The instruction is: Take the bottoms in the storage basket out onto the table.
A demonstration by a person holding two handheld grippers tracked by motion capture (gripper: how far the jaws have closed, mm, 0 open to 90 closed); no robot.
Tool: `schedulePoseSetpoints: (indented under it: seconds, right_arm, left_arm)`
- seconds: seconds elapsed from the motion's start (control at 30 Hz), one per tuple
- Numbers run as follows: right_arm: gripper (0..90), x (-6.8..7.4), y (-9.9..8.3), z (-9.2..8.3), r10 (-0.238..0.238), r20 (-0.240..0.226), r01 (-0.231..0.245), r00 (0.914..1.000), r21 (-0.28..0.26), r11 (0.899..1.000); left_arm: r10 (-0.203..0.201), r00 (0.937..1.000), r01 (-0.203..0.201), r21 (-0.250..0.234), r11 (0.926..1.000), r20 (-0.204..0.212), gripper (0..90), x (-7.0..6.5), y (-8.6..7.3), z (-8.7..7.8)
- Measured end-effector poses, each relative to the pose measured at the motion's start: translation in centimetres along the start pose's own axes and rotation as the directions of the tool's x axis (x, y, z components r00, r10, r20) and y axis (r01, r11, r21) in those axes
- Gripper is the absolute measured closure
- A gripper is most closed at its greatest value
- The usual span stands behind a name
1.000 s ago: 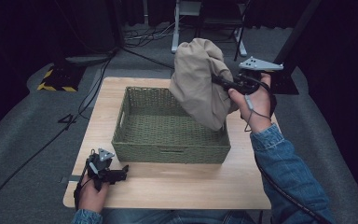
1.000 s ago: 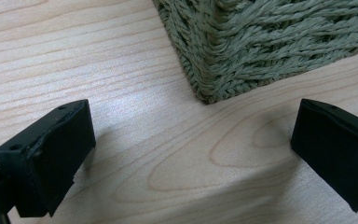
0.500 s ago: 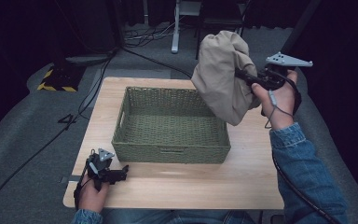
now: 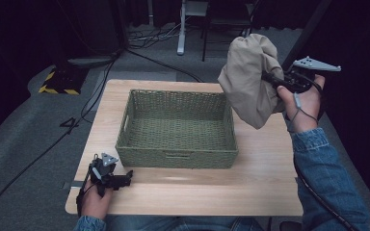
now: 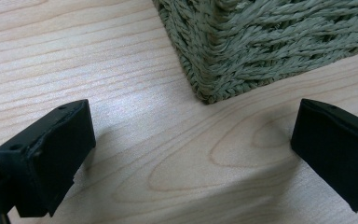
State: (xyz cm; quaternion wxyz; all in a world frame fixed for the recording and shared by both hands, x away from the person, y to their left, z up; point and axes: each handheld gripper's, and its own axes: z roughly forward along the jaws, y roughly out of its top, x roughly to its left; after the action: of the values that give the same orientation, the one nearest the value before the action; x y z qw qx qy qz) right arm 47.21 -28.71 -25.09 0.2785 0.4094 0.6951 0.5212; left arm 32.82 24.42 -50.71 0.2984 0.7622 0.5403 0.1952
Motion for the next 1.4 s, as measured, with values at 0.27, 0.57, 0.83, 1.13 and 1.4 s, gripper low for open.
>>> schedulePoseSetpoints:
  seconds: [0.27,0.57,0.83,1.13,1.4]
  right_arm:
    - [81.5,-2.2,-1.2,0.0,0.035,0.023,-0.035,0.9991,-0.002,0.999]
    - [81.5,-4.2,-3.7,1.3,0.034,0.074,-0.037,0.9967,0.04,0.999]
    - [81.5,-5.5,-6.1,2.6,0.046,0.107,-0.054,0.9932,0.075,0.996]
    - [81.4,-6.7,-8.6,3.7,0.057,0.153,-0.074,0.9865,0.112,0.991]
    - [81.1,-7.4,-10.5,4.4,0.045,0.193,-0.075,0.9802,0.154,0.985]
  left_arm:
    - [0.0,1.0,0.0,-0.001,1.0,0.0,0.0,0.0,0.0,0.0]
    - [0.001,1.0,-0.001,-0.001,1.0,0.0,0.0,0.0,0.0,0.0]
    - [0.001,1.0,-0.001,-0.001,1.0,0.0,0.0,0.0,0.0,0.0]
    - [0.001,1.0,-0.001,0.0,1.0,0.0,0.0,0.0,0.0,0.0]
    - [0.001,1.0,-0.001,0.0,1.0,0.0,0.0,0.0,0.0,0.0]
